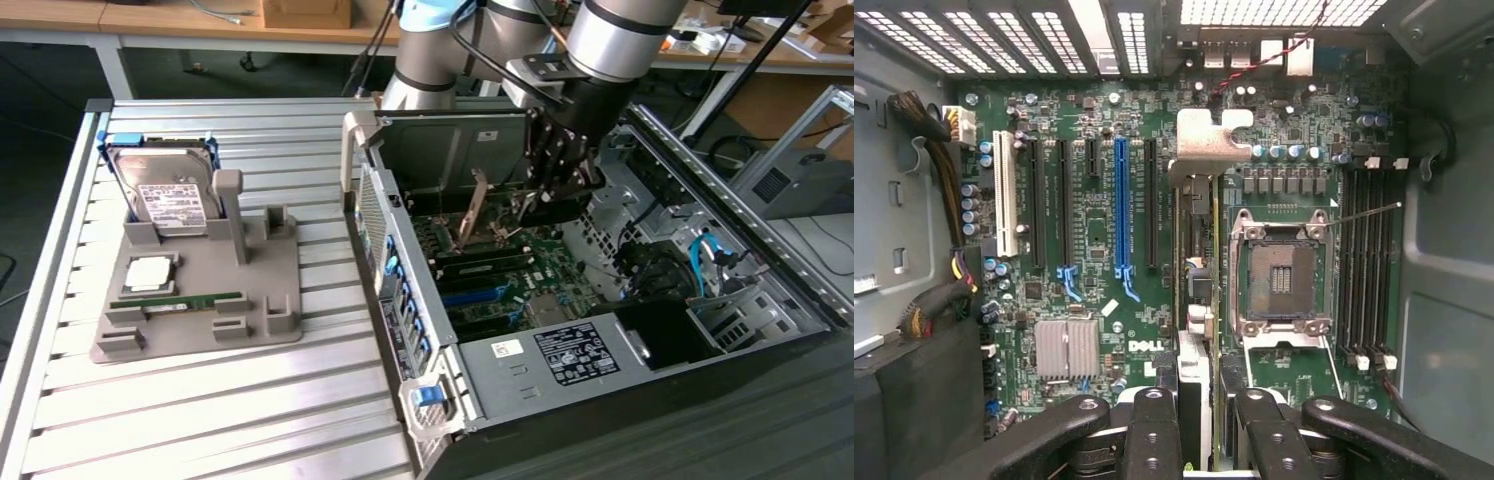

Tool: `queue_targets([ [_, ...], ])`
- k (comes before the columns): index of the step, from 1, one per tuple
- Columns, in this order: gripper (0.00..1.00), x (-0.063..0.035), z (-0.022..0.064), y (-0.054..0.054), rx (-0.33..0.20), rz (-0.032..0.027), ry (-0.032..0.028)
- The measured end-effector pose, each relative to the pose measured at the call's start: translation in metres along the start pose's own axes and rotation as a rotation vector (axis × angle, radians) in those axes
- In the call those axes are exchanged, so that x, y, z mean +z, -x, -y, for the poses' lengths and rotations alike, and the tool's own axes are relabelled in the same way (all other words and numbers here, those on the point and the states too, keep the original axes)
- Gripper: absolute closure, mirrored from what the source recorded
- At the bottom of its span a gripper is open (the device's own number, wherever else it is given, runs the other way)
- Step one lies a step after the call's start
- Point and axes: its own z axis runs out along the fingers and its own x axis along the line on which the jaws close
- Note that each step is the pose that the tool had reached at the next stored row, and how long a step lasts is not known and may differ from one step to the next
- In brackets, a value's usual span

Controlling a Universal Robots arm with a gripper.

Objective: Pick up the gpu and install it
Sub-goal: 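Insert the gpu into the slot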

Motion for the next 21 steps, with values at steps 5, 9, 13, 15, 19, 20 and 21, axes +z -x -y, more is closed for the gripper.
queue_targets([
  [5,0.73,0.0010,0.0000,-0.0014,0.000,0.0000,0.0000],
  [9,0.73,0.0023,0.0000,-0.0030,0.000,0.0000,0.0000],
  [13,0.73,0.0031,-0.0001,-0.0038,0.000,0.0000,0.0001],
  [15,0.73,0.0035,-0.0001,-0.0042,0.000,-0.0001,0.0001],
  [19,0.73,0.0044,-0.0001,-0.0048,0.000,-0.0001,0.0000],
  [20,0.73,0.0046,-0.0001,-0.0049,0.000,-0.0002,0.0001],
  [21,0.73,0.0048,-0.0001,-0.0050,0.000,-0.0001,0.0000],
])
